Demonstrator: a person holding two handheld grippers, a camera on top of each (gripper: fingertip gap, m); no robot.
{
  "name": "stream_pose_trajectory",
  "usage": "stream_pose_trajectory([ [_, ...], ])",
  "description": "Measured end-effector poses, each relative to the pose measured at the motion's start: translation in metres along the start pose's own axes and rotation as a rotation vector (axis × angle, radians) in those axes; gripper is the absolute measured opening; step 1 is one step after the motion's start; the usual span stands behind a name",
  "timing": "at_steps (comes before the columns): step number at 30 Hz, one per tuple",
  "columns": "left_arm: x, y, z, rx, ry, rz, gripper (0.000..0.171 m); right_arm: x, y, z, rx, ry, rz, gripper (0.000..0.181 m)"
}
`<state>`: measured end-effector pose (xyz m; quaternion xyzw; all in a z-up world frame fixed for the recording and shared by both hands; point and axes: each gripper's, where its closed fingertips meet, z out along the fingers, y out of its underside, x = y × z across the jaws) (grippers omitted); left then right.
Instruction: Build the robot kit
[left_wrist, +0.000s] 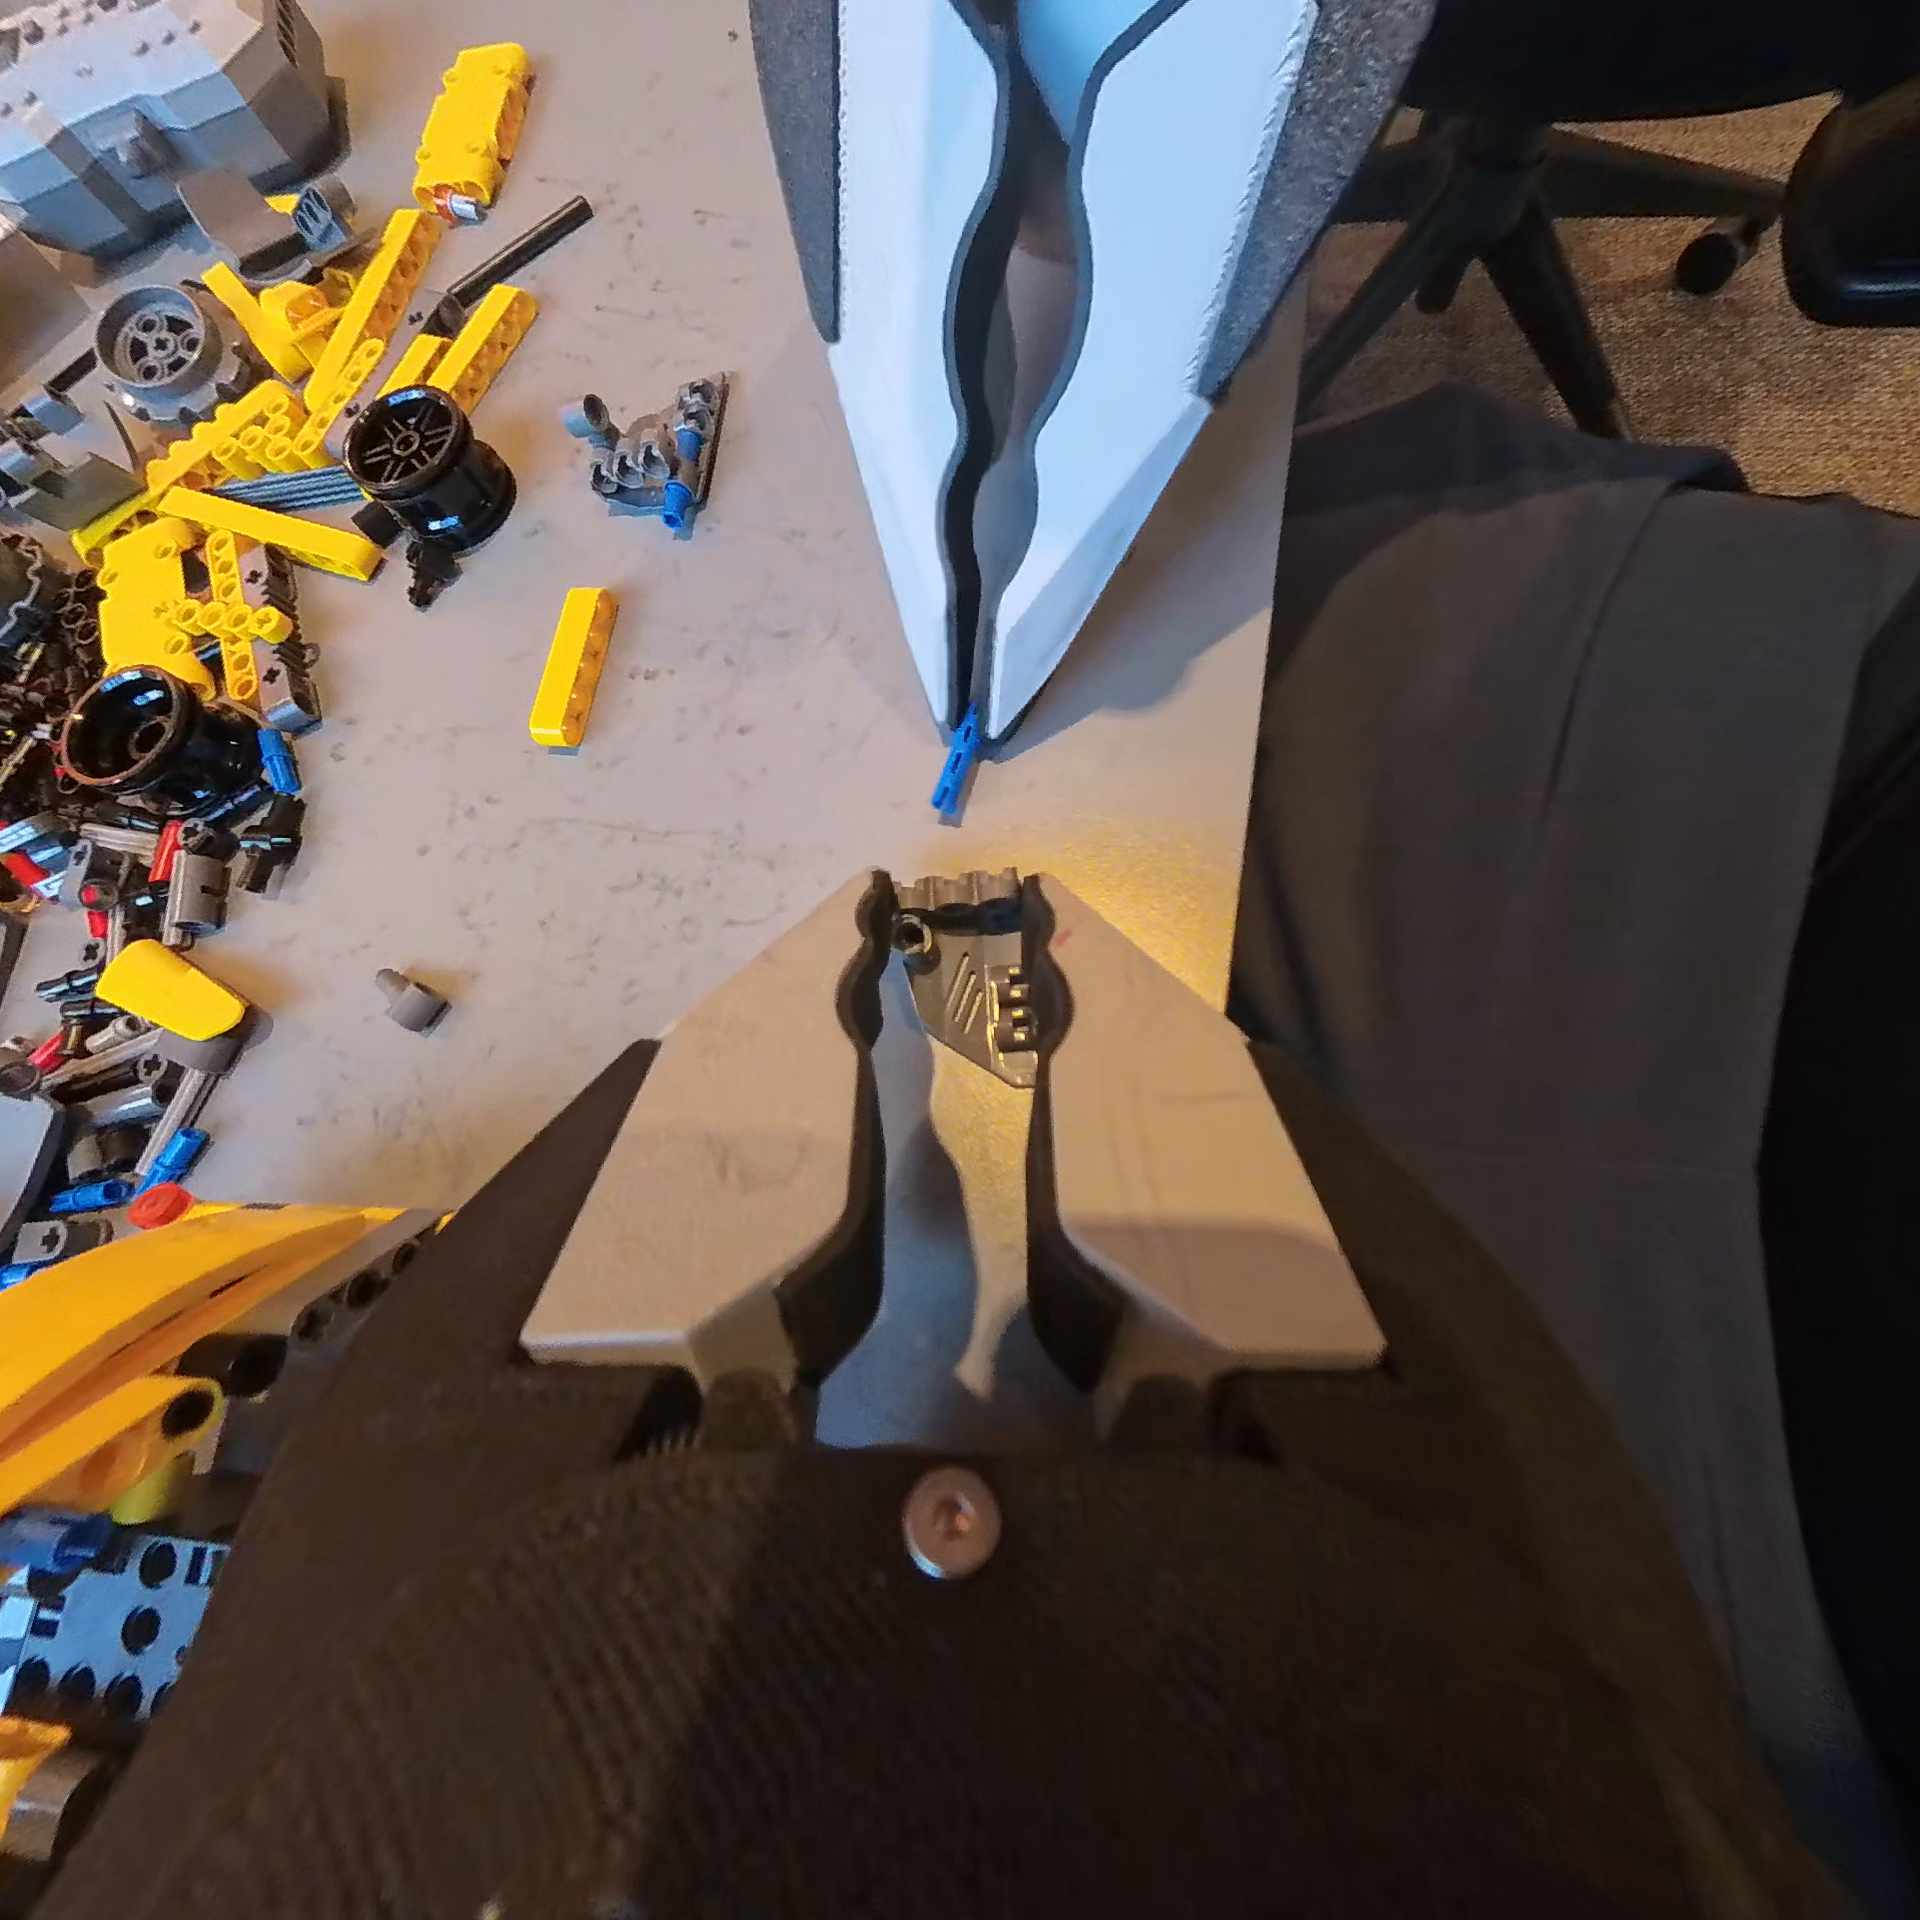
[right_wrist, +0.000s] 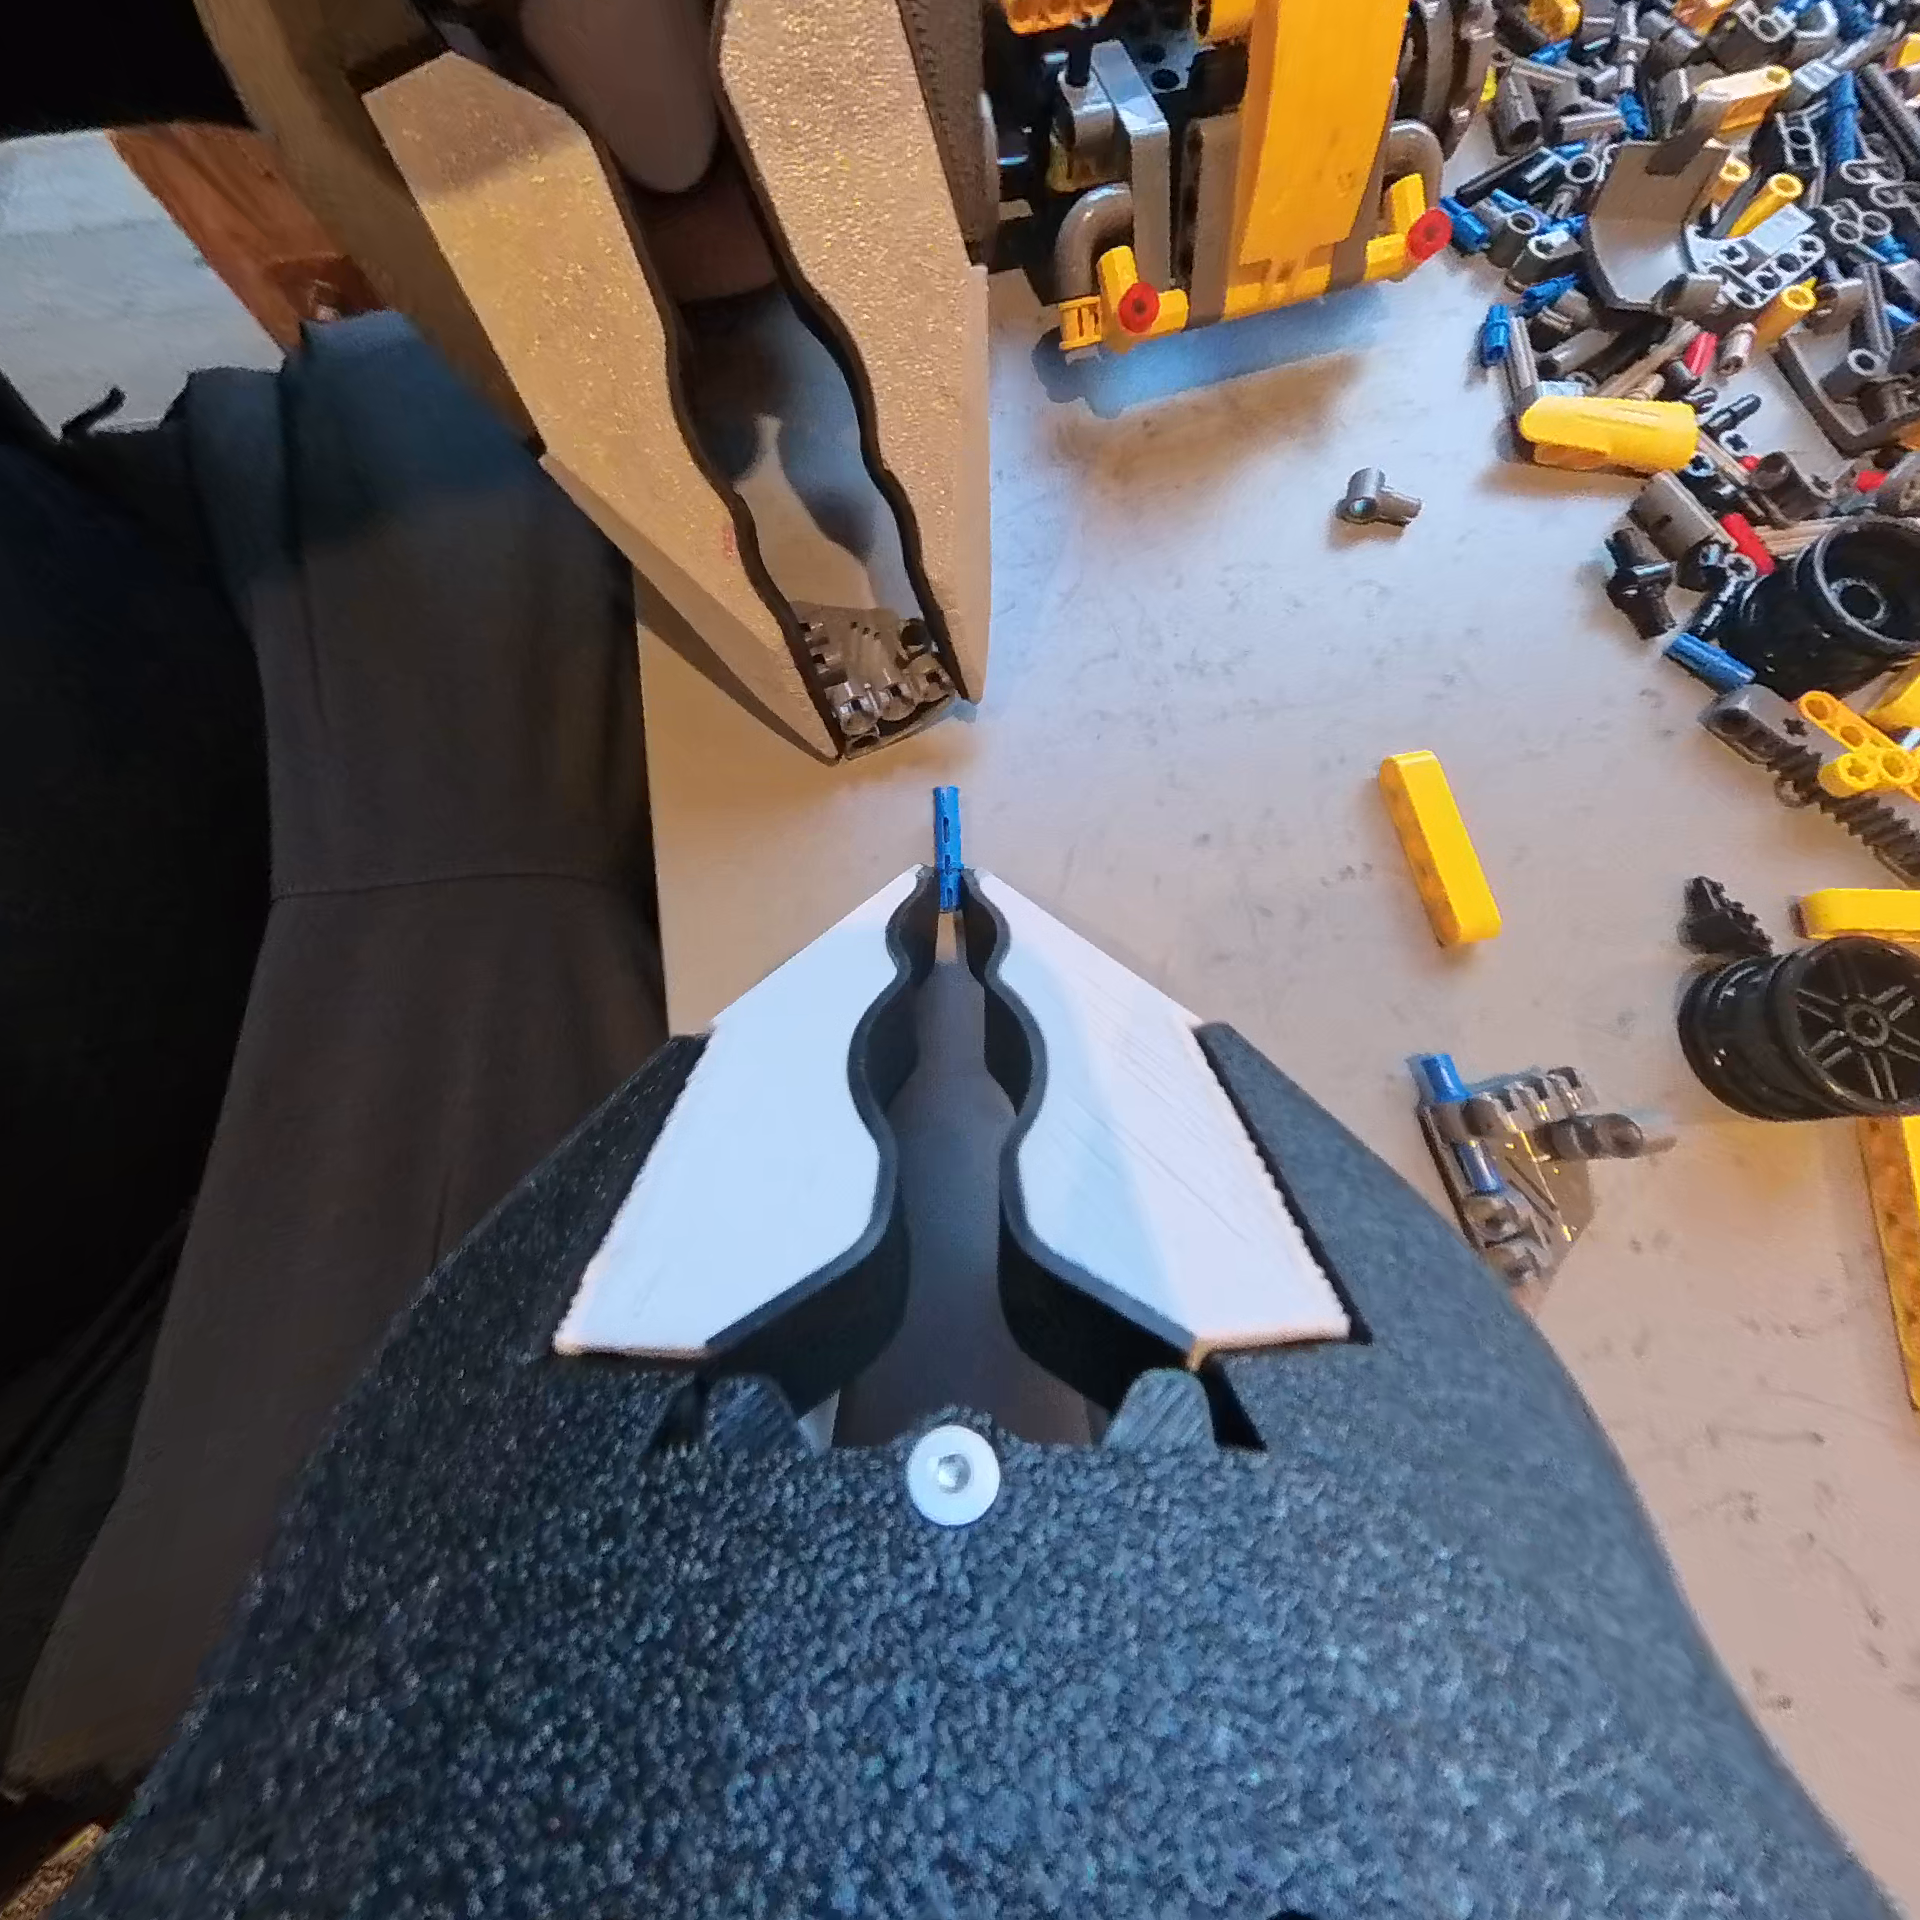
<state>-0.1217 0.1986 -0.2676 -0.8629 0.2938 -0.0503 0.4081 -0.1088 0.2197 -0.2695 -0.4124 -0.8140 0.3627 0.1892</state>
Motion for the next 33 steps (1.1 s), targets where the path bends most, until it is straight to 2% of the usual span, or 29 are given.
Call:
stream_pose_trajectory([
  [33, -0.0014, 0.0015, 0.0010, -0.012, -0.015, 0.003, 0.024, 0.0016, 0.0013, 0.0011, -0.009, 0.002, 0.015, 0.009],
])
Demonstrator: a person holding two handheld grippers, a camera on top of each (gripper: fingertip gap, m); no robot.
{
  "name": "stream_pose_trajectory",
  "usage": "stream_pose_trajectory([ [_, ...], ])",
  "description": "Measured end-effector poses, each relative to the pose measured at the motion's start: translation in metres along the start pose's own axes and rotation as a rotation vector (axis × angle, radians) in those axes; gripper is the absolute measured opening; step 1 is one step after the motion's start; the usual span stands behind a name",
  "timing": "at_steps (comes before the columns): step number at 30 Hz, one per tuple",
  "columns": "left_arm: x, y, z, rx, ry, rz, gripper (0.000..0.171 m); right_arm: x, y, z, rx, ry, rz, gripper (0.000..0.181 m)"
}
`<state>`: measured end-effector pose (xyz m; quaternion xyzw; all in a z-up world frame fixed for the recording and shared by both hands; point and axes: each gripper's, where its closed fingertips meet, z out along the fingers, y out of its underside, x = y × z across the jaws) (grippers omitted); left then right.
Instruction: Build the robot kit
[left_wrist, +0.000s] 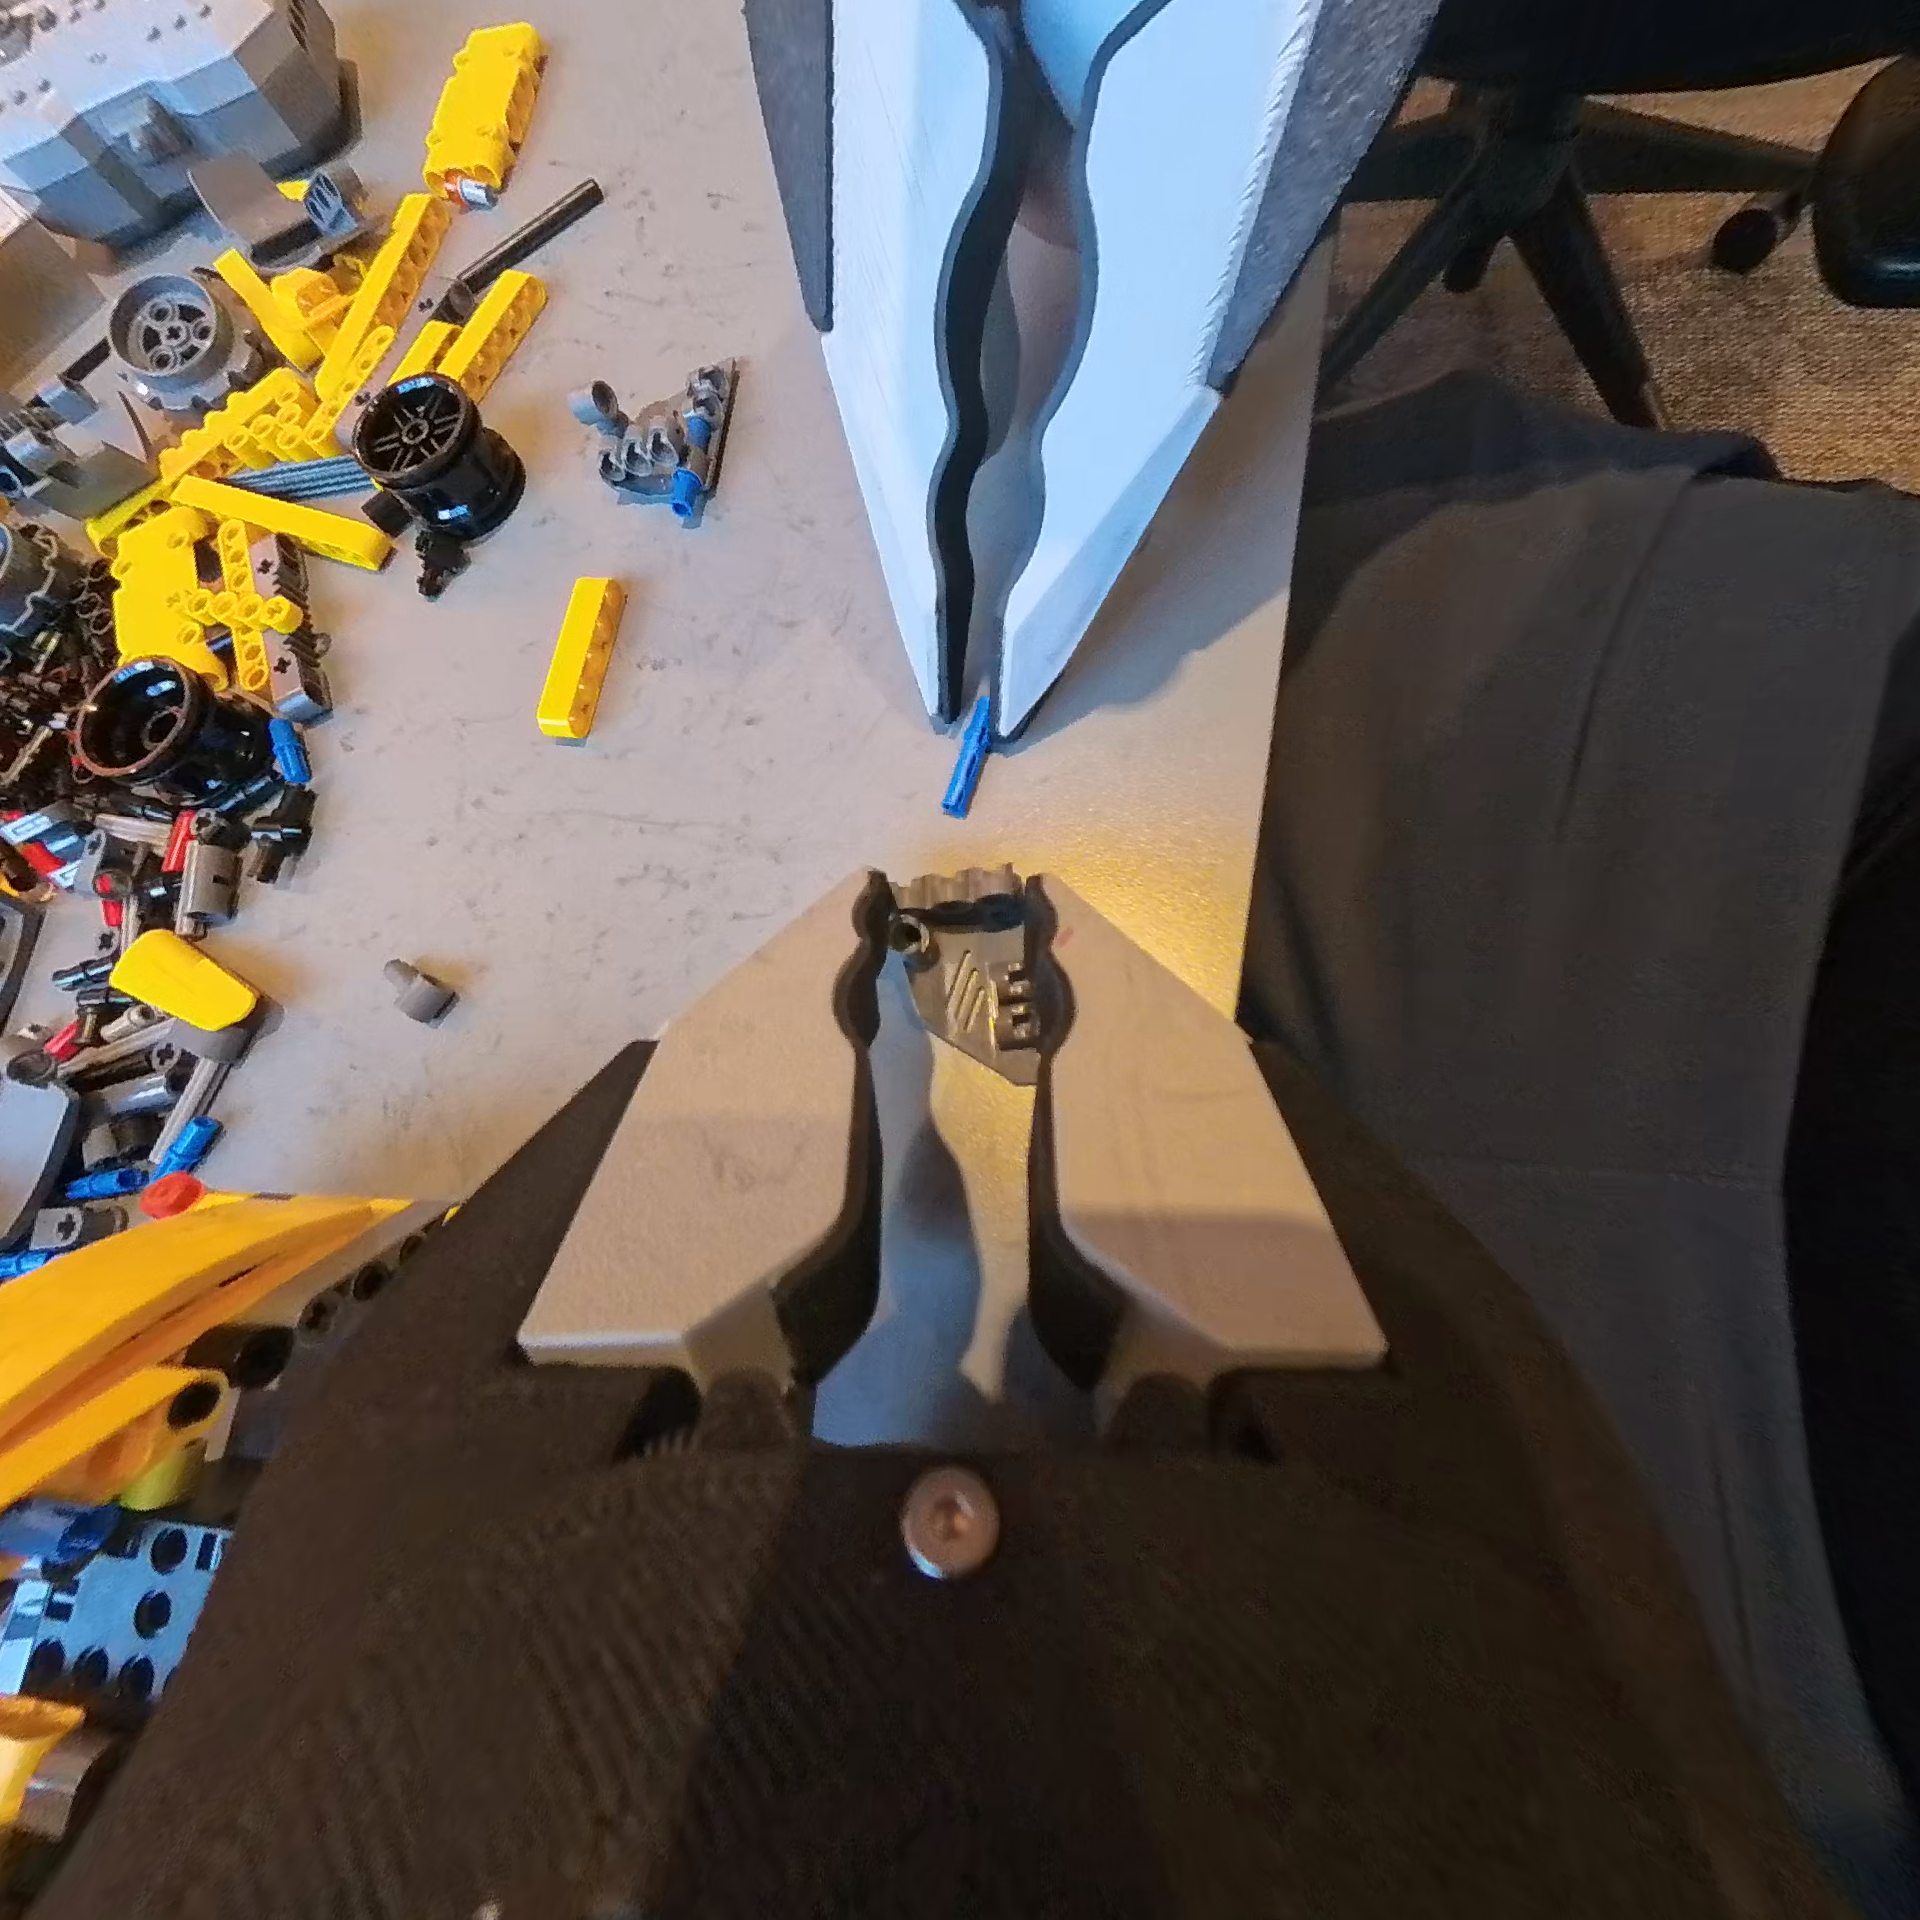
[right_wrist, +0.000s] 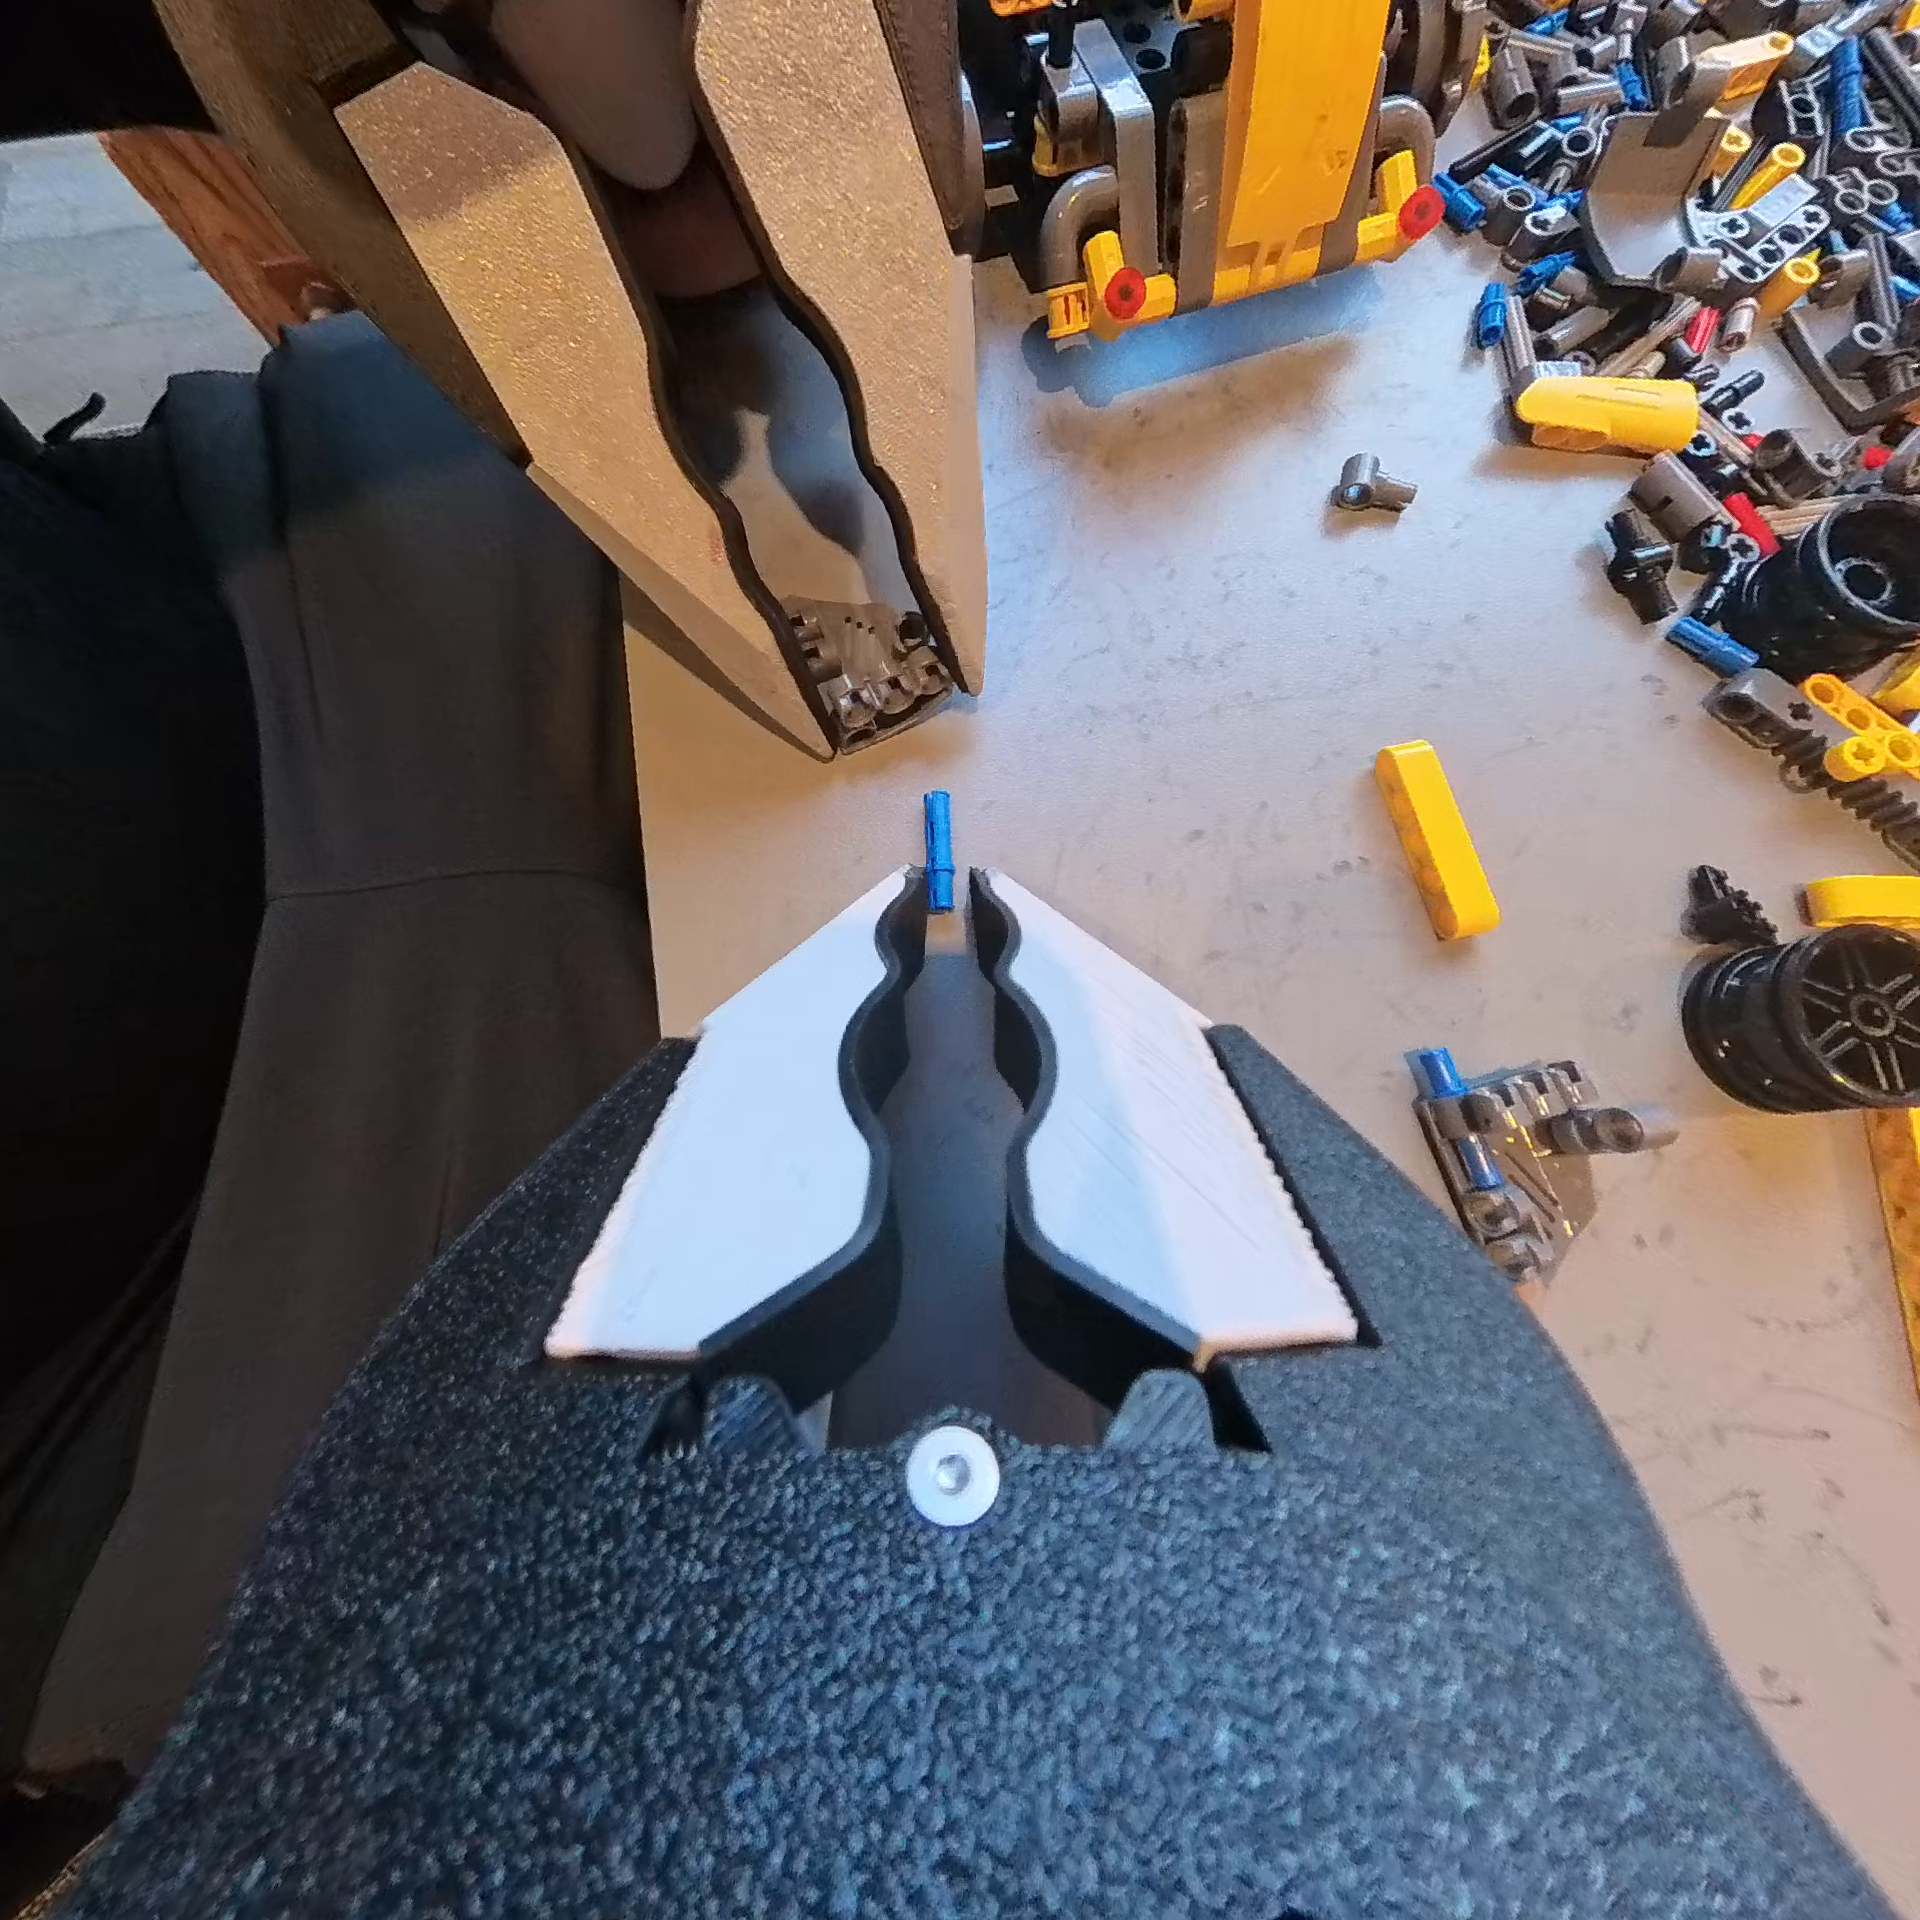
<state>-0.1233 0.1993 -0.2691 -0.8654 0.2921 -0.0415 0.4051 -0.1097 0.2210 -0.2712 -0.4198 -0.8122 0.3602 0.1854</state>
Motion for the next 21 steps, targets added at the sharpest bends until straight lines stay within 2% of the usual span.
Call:
stream_pose_trajectory([
  [21, -0.0004, 0.0002, -0.0001, 0.000, 0.001, -0.003, 0.024, 0.0008, 0.0002, 0.0002, -0.002, 0.000, 0.006, 0.011],
])
